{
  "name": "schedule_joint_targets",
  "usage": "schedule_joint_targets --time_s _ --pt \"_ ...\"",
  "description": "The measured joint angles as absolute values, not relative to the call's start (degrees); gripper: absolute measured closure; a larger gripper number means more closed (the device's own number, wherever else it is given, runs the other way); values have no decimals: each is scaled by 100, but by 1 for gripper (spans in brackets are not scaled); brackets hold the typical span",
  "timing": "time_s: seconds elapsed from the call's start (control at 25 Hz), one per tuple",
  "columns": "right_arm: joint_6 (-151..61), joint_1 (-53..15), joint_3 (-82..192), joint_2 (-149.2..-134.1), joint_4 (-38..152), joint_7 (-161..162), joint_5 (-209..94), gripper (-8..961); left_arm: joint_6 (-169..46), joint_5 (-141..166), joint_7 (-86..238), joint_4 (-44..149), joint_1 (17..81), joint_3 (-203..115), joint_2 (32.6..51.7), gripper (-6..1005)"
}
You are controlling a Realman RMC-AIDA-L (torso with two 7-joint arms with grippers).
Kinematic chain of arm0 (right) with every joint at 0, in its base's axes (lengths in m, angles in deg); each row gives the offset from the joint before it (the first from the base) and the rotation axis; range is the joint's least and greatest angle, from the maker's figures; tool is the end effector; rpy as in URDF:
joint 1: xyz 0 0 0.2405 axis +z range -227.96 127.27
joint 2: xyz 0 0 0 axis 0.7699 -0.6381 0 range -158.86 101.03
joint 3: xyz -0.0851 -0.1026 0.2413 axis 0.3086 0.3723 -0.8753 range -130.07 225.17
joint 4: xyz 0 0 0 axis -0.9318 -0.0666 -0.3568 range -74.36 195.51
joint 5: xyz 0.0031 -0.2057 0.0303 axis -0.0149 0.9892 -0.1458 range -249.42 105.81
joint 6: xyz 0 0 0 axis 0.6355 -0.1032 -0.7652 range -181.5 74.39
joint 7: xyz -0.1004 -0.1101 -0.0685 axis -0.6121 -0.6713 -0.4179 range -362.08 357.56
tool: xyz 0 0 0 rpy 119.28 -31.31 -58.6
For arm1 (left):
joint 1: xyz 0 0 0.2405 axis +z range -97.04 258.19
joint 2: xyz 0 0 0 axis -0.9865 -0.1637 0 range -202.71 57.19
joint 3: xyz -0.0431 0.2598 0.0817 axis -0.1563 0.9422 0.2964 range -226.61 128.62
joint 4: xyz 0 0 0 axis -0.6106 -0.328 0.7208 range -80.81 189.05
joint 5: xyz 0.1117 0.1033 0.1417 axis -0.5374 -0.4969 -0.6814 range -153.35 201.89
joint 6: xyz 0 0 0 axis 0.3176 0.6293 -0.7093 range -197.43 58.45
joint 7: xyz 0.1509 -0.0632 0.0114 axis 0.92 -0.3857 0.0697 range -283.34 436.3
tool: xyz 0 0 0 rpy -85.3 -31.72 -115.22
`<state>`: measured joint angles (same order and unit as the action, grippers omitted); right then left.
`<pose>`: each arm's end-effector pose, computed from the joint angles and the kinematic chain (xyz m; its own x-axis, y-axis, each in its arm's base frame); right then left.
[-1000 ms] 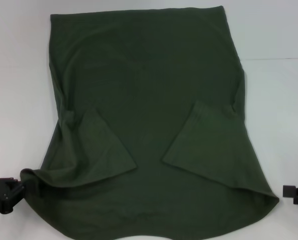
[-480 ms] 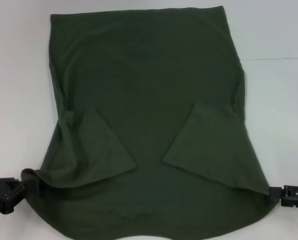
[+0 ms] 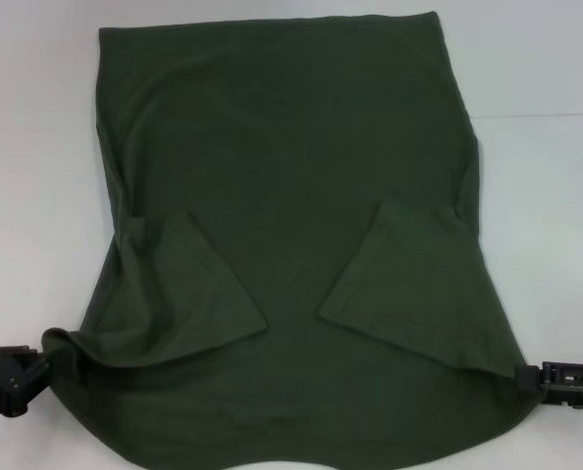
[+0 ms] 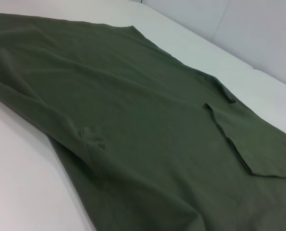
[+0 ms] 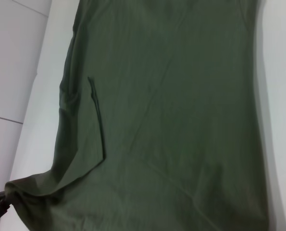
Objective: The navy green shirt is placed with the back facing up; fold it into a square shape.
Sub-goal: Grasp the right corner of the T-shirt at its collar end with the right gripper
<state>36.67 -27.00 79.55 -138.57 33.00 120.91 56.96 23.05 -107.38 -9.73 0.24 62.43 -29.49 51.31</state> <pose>0.3747 0.2827 0.0102 0.0610 -0.9387 -0.3392 -0.9834 -0.1147 0.1407 -0.3606 0.2740 0.0130 0.6634 0.5743 0.4797 0.7385 -0.6056 -0.2963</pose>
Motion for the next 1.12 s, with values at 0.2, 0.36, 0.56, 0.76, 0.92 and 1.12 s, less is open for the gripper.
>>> schedule_joint_targets --time_s 0.2,0.36,0.56,0.76,0.92,1.12 --pt "3585 -2636 7982 -13865 3391 12093 5700 11 2300 -10738 -974 25 6232 -2949 5125 985" --pt "3573 -2616 8025 -13868 3424 12095 5700 12 2274 -10738 -973 25 6222 -2949 5125 985" --pt "3561 -2648 8025 -13858 3462 12102 5699 12 2235 -10739 -973 25 6214 -2949 5125 985" --pt "3567 -2690 8006 -13827 3465 12118 5696 12 2233 -10738 -973 26 6197 -2949 5124 985" --pt "3557 -2686 8027 -13818 3465 12162 5693 12 2222 -10739 -973 57 6181 -2949 5117 984" --pt "3538 -2632 8030 -13847 3465 12183 5694 12 2216 -10739 -967 68 6174 -2949 5116 984"
